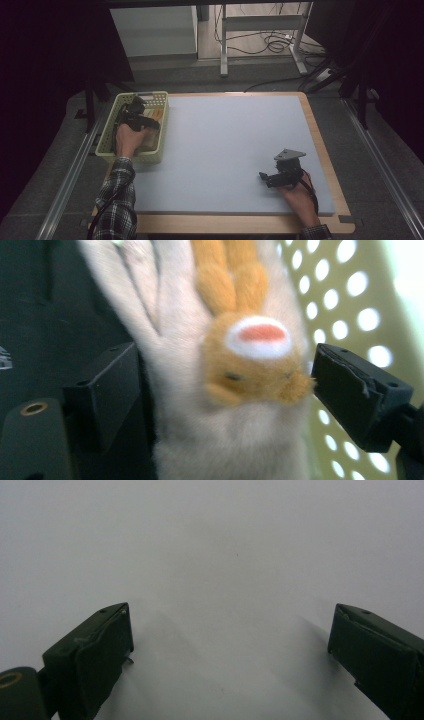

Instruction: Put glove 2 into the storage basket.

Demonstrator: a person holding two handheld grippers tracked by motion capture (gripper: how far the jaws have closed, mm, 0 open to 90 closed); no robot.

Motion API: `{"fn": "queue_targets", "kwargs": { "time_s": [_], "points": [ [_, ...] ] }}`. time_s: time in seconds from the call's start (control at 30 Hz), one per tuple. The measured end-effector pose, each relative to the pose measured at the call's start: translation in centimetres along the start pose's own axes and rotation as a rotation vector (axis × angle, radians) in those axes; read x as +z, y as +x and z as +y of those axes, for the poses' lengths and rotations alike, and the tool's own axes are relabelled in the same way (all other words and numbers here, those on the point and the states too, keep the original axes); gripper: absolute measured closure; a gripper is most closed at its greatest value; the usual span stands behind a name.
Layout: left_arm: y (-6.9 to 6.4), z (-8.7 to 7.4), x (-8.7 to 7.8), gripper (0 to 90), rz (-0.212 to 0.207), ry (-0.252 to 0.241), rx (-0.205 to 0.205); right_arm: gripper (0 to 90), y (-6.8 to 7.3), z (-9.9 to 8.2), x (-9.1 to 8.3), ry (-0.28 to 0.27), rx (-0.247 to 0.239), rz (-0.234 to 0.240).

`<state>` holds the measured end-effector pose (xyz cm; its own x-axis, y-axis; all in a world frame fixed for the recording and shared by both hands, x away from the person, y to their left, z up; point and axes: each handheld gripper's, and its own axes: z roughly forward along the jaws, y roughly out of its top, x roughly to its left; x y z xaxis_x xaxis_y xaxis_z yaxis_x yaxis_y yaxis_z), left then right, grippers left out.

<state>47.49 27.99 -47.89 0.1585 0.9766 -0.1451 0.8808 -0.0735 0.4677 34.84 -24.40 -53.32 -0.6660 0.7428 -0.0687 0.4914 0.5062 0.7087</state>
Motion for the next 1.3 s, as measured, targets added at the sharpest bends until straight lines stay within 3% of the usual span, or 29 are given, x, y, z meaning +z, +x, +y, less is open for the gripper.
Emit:
{"fn": "queue_targets", "kwargs": {
  "time_s": [0.13,0.47,0.83,1.3],
  "points": [
    [0.1,-0.3,-0.9,15.9,0.003,-0.051,0.027,4.0,0.0,0.0,0.0,0.0,0.0,0.0],
    [0.3,-1.2,-2.1,13.9,-0.029,-0.112,0.07,4.0,0.0,0.0,0.0,0.0,-0.002,-0.001],
    [-0.4,-2.4,-3.6,5.3,-0.096,-0.192,0.113,4.0,0.0,0.0,0.0,-0.001,-0.002,-0.001],
    [-3.3,-4.5,-5.6,2.2,-0.141,-0.249,0.253,4.0,0.0,0.0,0.0,-0.001,-0.004,-0.003]
  ]
}}
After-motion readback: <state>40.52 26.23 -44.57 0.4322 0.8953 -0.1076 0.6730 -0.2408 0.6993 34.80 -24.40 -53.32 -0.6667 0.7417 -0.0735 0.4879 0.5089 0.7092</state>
